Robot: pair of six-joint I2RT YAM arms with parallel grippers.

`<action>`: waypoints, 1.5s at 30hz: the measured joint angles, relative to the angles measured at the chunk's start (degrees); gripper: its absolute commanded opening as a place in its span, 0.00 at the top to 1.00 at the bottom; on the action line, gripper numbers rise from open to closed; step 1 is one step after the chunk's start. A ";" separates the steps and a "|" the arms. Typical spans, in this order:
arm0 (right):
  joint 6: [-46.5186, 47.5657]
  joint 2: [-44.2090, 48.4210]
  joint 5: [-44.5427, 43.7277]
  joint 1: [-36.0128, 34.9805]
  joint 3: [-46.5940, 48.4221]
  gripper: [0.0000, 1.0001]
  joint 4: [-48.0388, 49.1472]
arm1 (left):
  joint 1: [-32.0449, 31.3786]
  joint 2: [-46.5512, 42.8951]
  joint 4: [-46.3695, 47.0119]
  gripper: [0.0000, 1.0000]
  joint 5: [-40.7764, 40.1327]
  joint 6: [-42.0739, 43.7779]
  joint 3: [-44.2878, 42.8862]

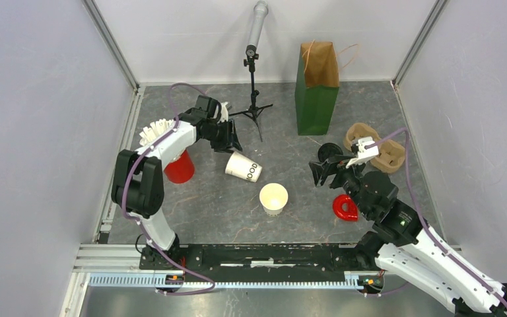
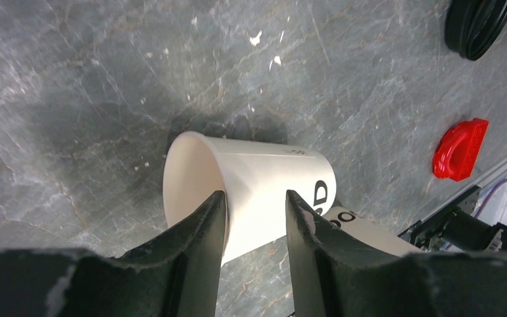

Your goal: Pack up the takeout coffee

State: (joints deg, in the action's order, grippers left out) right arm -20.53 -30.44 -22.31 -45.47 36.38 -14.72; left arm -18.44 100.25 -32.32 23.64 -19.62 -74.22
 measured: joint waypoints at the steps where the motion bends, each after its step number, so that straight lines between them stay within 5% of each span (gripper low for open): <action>1: 0.02 0.15 -0.09 0.00 0.02 0.12 -0.09 | 0.00 -0.13 0.02 0.56 0.37 -0.02 0.50; 6: 0.02 0.76 -0.42 0.00 0.02 0.12 -0.04 | 0.00 -0.87 -0.15 0.56 0.63 -0.07 4.68; 16: 0.00 0.76 -0.42 0.00 0.00 0.12 -0.04 | 0.00 -4.17 -0.07 0.89 2.67 -0.46 6.29; 24: -0.02 0.76 -0.42 0.00 -0.11 0.12 0.00 | -0.42 -7.54 -0.81 0.94 2.21 -0.48 4.33; 31: 0.00 0.09 -0.37 0.00 -0.24 0.12 -0.04 | -5.22 -9.75 -3.10 0.92 -8.87 1.20 0.87; 36: 0.04 -0.13 -0.31 0.00 -0.24 0.12 -0.04 | -10.03 -9.64 -4.07 0.93 -24.79 5.66 -3.87; 45: 0.85 -0.13 -0.22 0.00 -0.24 0.12 -0.87 | -9.86 -0.90 -2.25 0.94 -44.33 11.69 -6.67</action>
State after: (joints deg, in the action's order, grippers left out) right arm -19.68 -30.57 -22.52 -45.47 36.14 -15.59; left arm -28.29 99.35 -34.57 -20.69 -7.92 -80.88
